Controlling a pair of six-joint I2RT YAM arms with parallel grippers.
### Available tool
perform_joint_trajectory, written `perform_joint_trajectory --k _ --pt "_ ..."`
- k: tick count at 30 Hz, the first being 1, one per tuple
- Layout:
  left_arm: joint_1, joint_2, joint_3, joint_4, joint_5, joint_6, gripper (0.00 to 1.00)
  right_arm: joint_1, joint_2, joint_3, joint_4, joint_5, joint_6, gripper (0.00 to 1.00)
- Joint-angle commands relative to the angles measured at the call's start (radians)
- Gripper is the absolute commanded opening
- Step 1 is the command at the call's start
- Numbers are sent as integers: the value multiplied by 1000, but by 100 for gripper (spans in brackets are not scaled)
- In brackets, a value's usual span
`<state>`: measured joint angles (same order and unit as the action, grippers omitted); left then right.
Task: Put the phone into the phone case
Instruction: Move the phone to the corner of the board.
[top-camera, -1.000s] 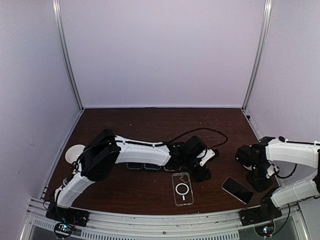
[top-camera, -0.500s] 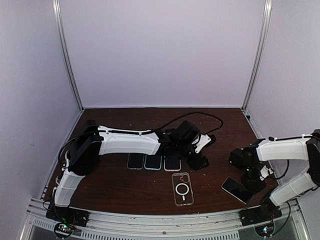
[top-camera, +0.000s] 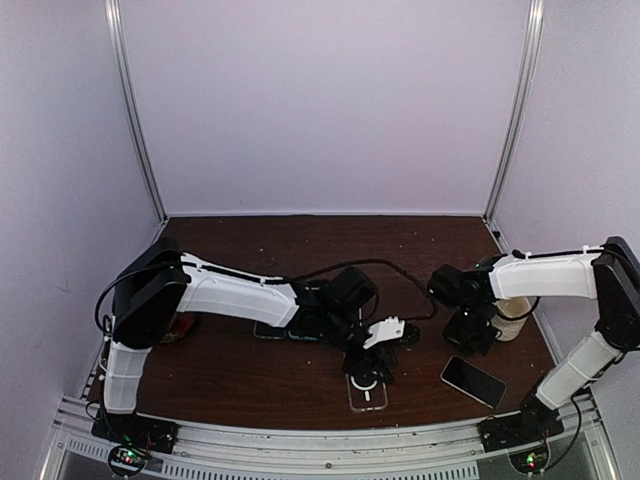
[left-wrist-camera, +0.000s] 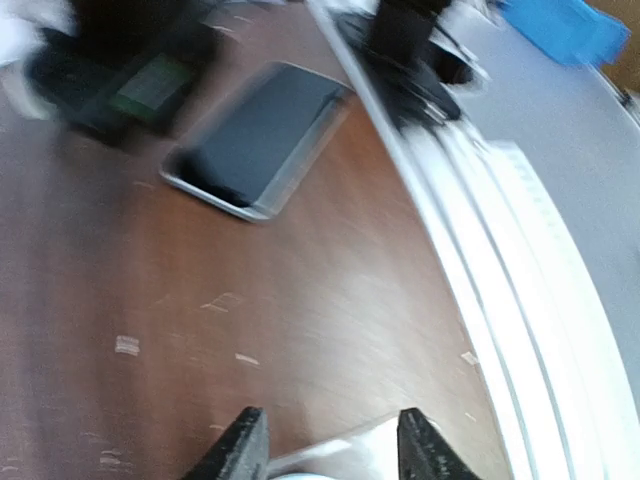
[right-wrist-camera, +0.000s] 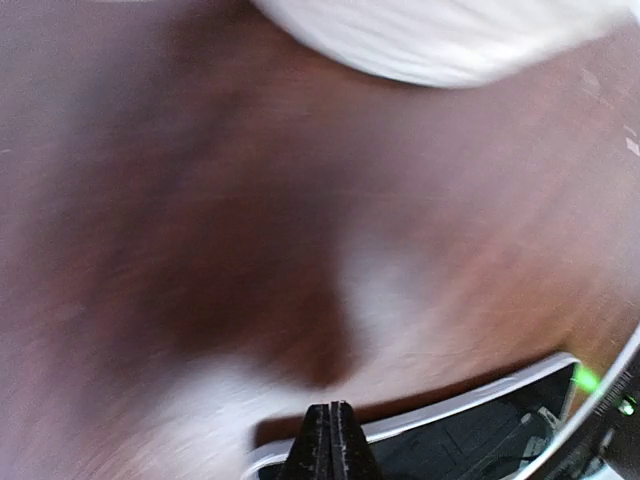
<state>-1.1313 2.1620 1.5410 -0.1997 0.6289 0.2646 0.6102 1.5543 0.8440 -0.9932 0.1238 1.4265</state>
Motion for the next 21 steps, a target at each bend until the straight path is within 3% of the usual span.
perform_joint_trajectory --k 1,6,9,12,14,21 --pt "-53 -26 -14 89 103 160 43 -41 -91 12 89 -34 -254 6" --pt "-136 72 35 174 -107 154 24 -113 -95 63 5 -62 -475 6" --pt "-155 116 63 214 -197 192 21 -174 -78 66 0 -104 -570 7" --pt "-181 252 301 -33 -309 209 17 -216 -34 69 -8 -145 -639 8" --pt "-194 318 406 -91 -385 201 15 -220 -12 65 -20 -144 -665 7" --pt "-223 396 505 -157 -480 211 14 -222 23 -19 44 -213 -710 7"
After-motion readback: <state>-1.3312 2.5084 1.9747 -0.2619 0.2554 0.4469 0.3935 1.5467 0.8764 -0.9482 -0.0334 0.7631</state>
